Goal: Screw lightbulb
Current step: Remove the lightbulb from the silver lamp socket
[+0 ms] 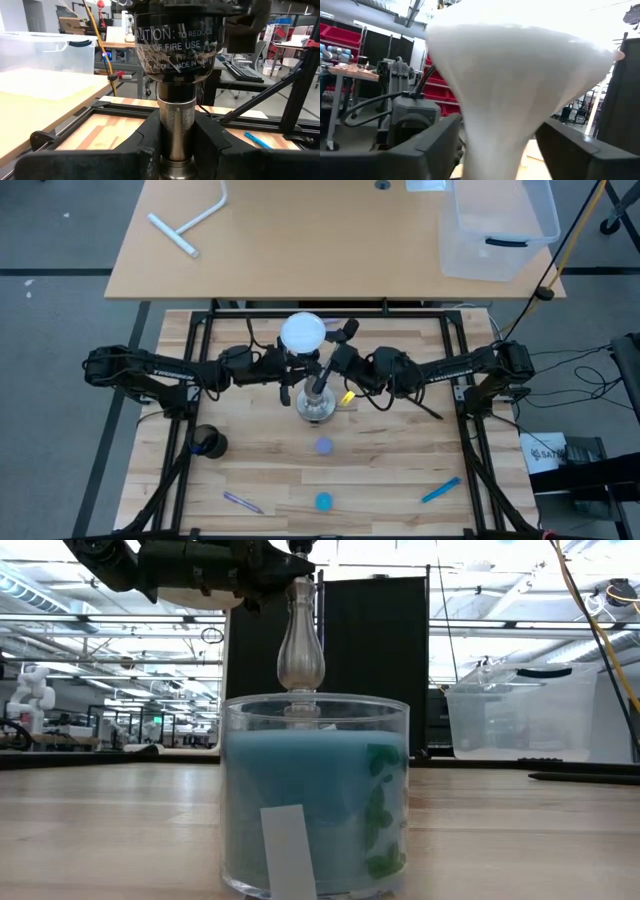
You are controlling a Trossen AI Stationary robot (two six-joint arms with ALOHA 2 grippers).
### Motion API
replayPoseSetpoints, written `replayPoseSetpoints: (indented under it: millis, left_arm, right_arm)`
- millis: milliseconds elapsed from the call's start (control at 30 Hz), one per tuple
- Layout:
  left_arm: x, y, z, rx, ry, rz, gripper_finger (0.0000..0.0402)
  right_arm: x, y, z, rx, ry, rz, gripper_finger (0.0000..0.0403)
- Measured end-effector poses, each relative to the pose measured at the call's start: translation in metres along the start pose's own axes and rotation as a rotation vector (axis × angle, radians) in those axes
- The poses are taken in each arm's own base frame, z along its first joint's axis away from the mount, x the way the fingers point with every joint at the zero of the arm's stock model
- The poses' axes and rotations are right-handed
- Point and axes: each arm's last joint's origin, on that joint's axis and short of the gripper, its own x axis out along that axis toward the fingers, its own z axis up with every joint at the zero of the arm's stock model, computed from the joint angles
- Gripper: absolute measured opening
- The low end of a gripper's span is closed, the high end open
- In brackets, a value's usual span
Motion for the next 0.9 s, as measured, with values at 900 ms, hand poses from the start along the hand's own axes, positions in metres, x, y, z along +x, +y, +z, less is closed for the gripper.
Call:
replayPoseSetpoints:
  millis: [900]
  left_arm:
    - [0.0,-0.003,-0.002,0.054,0.03,-0.121,0.0075]
  right_arm:
    - [0.004,-0.03,0.002,0.113,0.063,0.263,0.0165]
